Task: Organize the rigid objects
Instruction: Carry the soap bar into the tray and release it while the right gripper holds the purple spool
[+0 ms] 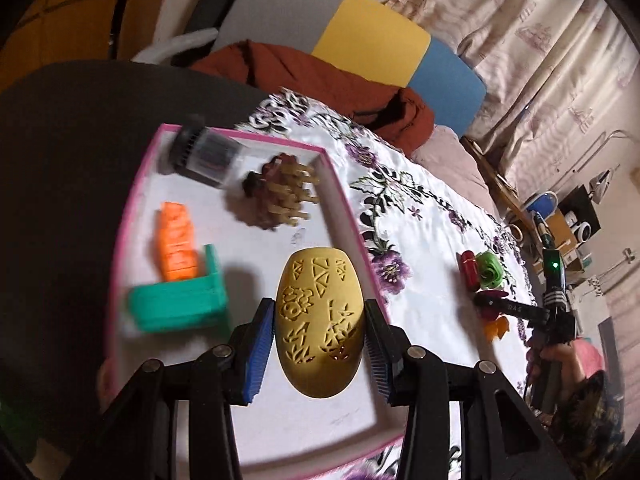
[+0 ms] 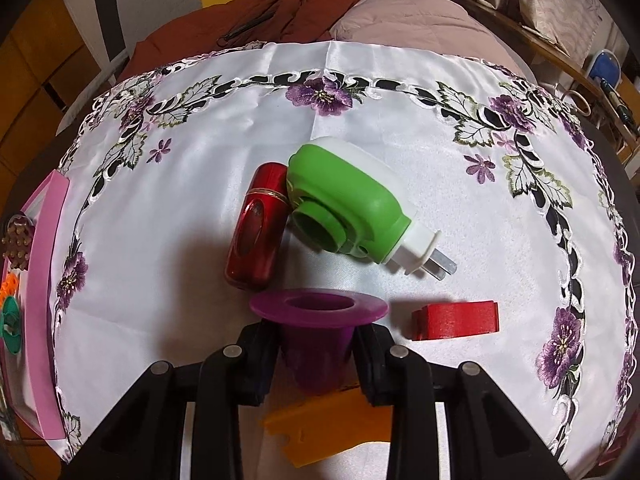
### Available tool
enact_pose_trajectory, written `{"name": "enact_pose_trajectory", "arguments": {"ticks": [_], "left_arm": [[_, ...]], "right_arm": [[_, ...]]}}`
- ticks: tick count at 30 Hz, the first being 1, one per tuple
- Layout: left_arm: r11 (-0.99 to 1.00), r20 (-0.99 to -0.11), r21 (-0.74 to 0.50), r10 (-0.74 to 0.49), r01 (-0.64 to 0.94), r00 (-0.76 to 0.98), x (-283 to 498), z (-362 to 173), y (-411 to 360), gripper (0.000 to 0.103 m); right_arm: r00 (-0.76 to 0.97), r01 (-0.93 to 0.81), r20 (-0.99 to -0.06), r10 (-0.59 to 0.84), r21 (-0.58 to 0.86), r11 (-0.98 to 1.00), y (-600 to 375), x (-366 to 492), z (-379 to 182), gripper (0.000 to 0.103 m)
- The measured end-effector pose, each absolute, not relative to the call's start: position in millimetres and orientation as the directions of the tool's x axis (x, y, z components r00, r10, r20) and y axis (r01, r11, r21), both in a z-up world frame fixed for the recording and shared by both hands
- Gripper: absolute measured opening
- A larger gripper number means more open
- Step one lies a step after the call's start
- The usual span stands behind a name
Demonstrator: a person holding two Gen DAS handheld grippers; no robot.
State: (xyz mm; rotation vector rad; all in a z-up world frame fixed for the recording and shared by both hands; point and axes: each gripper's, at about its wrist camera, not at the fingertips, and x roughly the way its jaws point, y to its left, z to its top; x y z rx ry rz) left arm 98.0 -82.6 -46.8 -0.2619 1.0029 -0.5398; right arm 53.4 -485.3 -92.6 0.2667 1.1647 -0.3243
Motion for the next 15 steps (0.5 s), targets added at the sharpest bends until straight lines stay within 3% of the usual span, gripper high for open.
{"name": "enact_pose_trajectory", "arguments": {"ticks": [15], "left_arm": [[0.893, -0.798, -0.327, -0.436, 0.309, 0.416, 144.5, -71.2, -124.4, 0.044]], "right_arm": [[0.356, 0.371, -0.927, -0.119, 0.023, 0.928, -483.8, 53.2, -92.9, 0.033]]}}
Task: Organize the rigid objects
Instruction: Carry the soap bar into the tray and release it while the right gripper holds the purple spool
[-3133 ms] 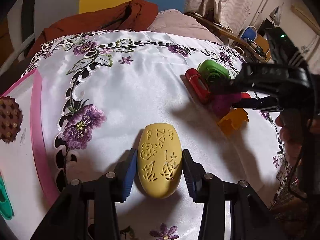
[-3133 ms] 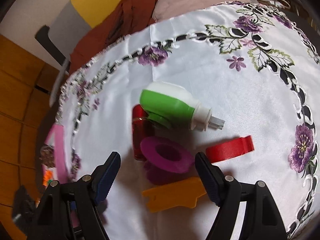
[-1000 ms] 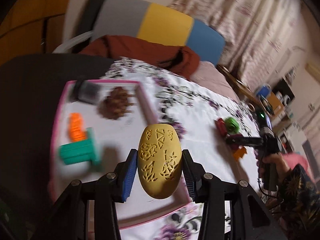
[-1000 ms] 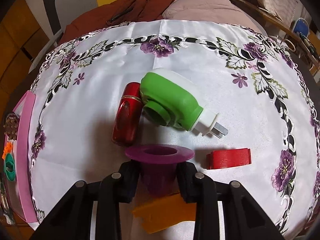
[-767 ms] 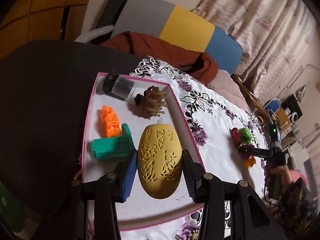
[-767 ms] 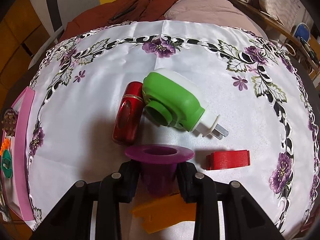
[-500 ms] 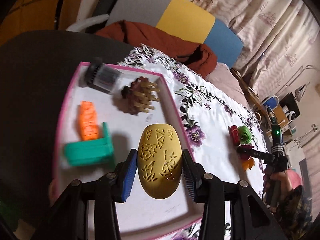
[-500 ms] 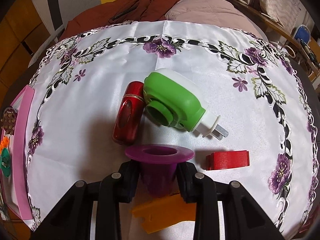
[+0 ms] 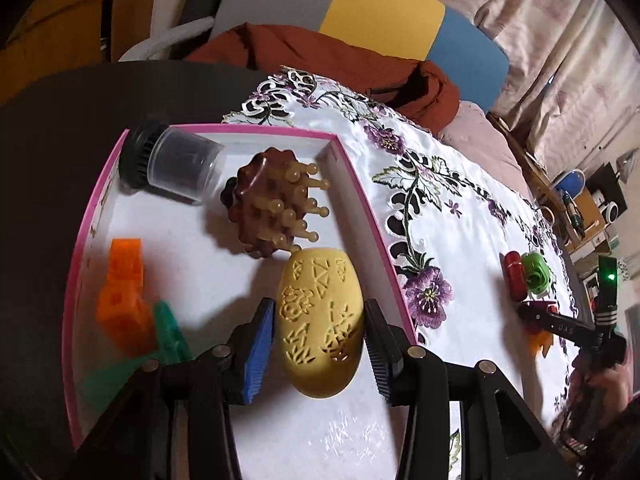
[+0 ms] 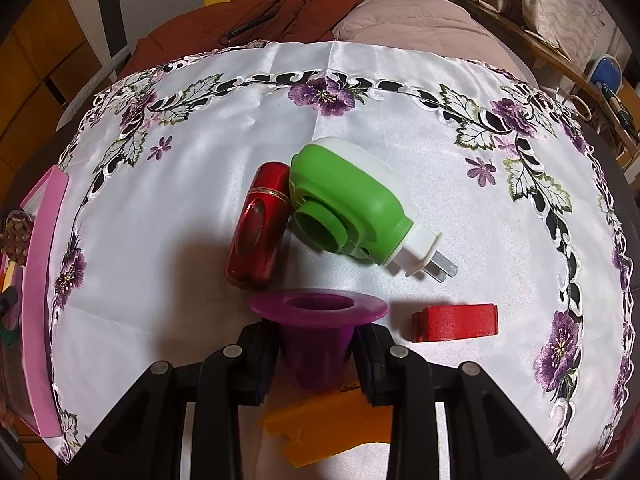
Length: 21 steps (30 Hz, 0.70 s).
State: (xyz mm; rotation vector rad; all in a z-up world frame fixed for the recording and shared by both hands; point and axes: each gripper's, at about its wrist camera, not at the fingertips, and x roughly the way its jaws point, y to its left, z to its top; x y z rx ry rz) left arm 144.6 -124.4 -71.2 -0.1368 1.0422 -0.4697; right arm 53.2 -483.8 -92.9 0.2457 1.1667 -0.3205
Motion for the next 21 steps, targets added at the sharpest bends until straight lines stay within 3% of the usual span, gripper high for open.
{"name": "enact_pose_trajectory", "arguments": {"ticks": [3, 21], "left_arm": [[0.892, -0.792, -0.322, -0.438, 0.318, 0.425, 143.6, -67.4, -123.3, 0.051], [0.942, -0.777, -0.207, -0.322, 0.263, 0.542, 79.9, -47.1, -76.1, 0.059]], "right_arm": [[0.357, 0.372, -0.927, -0.116, 0.027, 0.928, -484.5, 53.2, -93.1, 0.033], [0.363, 0.414, -0.929, -0.076, 0.087, 0.906, -492.2, 49.4, -90.1, 0.033]]}}
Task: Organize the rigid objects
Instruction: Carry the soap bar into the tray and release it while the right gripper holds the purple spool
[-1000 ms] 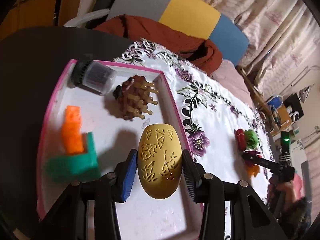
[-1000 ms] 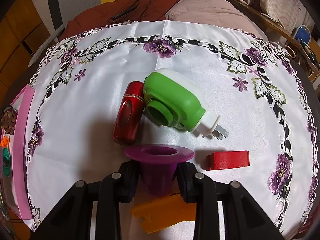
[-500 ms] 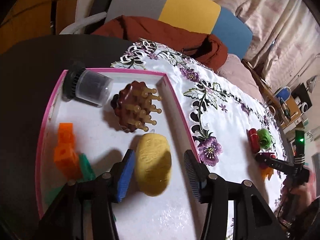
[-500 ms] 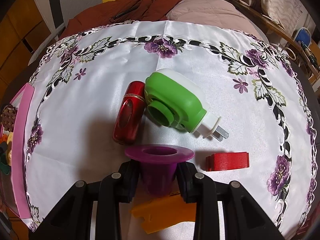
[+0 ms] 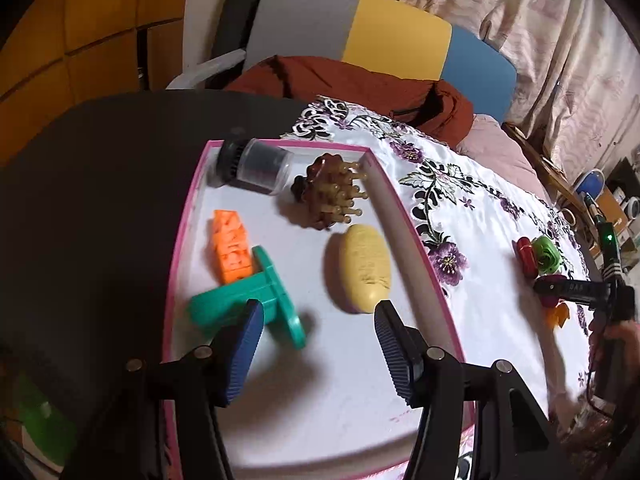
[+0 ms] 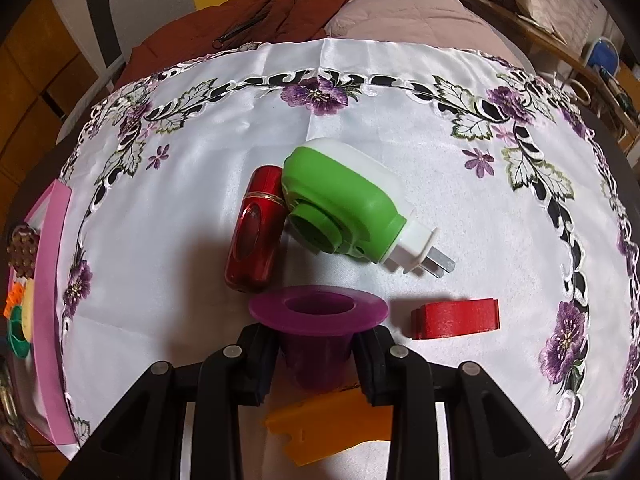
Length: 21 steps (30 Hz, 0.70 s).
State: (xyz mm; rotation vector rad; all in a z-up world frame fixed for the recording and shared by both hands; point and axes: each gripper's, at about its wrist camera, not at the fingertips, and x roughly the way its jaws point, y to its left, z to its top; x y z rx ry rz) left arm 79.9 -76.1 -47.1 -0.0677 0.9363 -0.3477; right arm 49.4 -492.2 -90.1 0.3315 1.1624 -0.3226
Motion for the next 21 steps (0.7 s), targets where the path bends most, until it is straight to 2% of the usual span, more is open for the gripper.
{"name": "enact_pose_trajectory", "arguments": {"ticks": [9, 21], "left_arm": [[0.947, -0.772, -0.183, -0.304, 0.263, 0.558, 67.6, -46.1, -73.3, 0.059], [0.954, -0.778, -0.153, -0.277, 0.257, 0.564, 59.9, -46.3, -69.5, 0.059]], "right_arm": [[0.374, 0.446, -0.924, -0.086, 0.097, 0.890, -497.5, 45.9, -87.8, 0.033], [0.373, 0.422, -0.915, -0.152, 0.021, 0.906, -491.2, 49.8, -87.9, 0.032]]}}
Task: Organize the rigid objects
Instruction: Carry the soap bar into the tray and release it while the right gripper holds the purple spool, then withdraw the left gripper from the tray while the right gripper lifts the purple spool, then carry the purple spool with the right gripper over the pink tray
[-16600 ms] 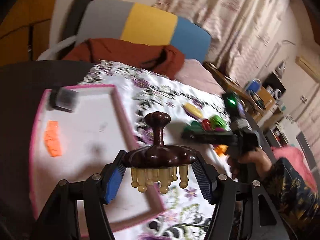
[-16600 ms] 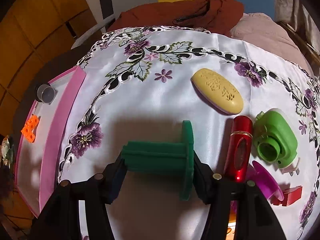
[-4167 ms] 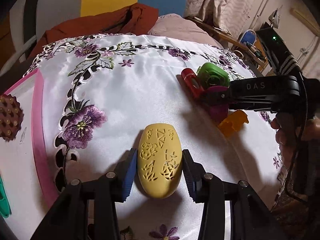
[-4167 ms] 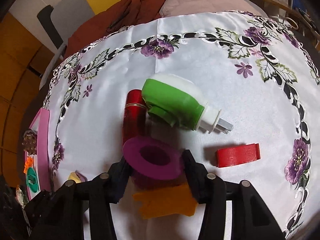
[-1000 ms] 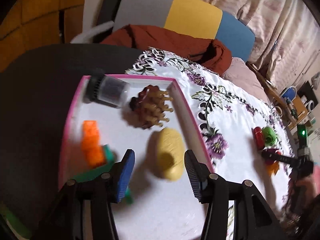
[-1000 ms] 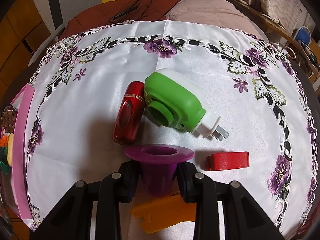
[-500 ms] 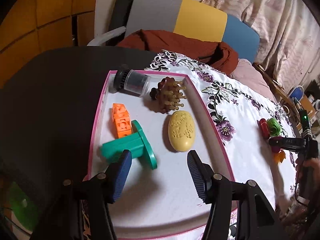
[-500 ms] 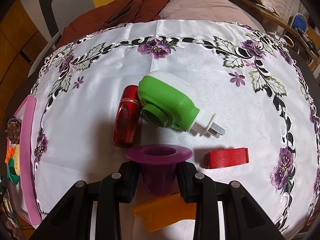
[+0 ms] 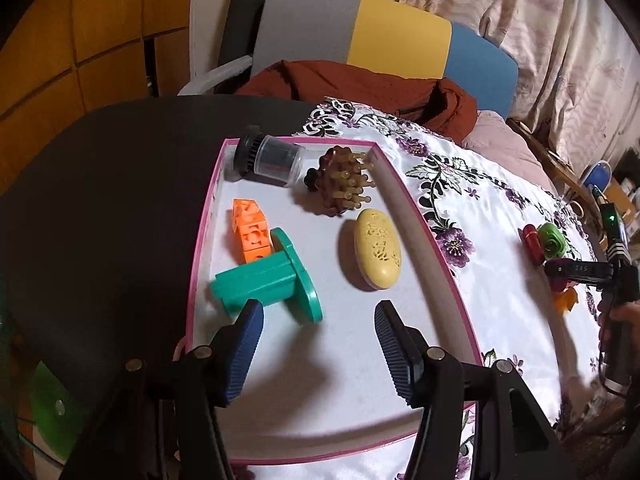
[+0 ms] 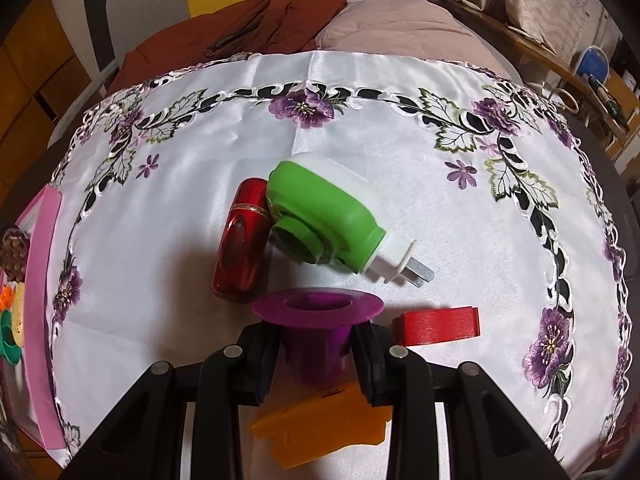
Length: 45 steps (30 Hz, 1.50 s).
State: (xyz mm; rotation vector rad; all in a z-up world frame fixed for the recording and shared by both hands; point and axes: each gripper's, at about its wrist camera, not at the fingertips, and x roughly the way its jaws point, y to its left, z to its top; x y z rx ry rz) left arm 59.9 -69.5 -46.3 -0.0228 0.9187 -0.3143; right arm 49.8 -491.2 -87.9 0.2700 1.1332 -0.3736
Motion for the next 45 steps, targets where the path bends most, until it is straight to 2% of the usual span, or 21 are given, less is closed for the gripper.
{"name": "enact_pose_trajectory", "arguments": {"ticks": [22, 26, 33, 38, 45], "left_arm": [[0.970, -0.769, -0.172, -0.240, 0.170, 0.592, 49.5, -38.1, -18.3, 0.060], [0.971, -0.768, -0.180, -0.237, 0.155, 0.595, 49.4, -38.3, -9.8, 0.060], [0.967, -0.766, -0.184, -0.253, 0.175, 0.591, 48.5, -37.2, -12.7, 0.060], [0.967, -0.767, -0.186, -0.255, 0.175, 0.589, 48.8, -38.8, -11.9, 0.060], [0.971, -0.764, -0.178, -0.237, 0.157, 0.600, 47.3, -38.8, 0.9, 0.060]], "right_arm": [[0.467, 0.314, -0.879, -0.092, 0.068, 0.947, -470.5, 54.5, -73.7, 0.032], [0.528, 0.281, -0.848, -0.032, 0.139, 0.950, -467.8, 51.9, -62.6, 0.032], [0.530, 0.220, -0.848, 0.021, 0.161, 0.962, -444.7, 55.5, -55.9, 0.032], [0.537, 0.114, -0.838, 0.091, 0.180, 0.977, -399.8, 55.0, -45.2, 0.032], [0.520, -0.182, -0.807, 0.279, 0.215, 0.959, -283.0, 62.3, -22.2, 0.032]]}}
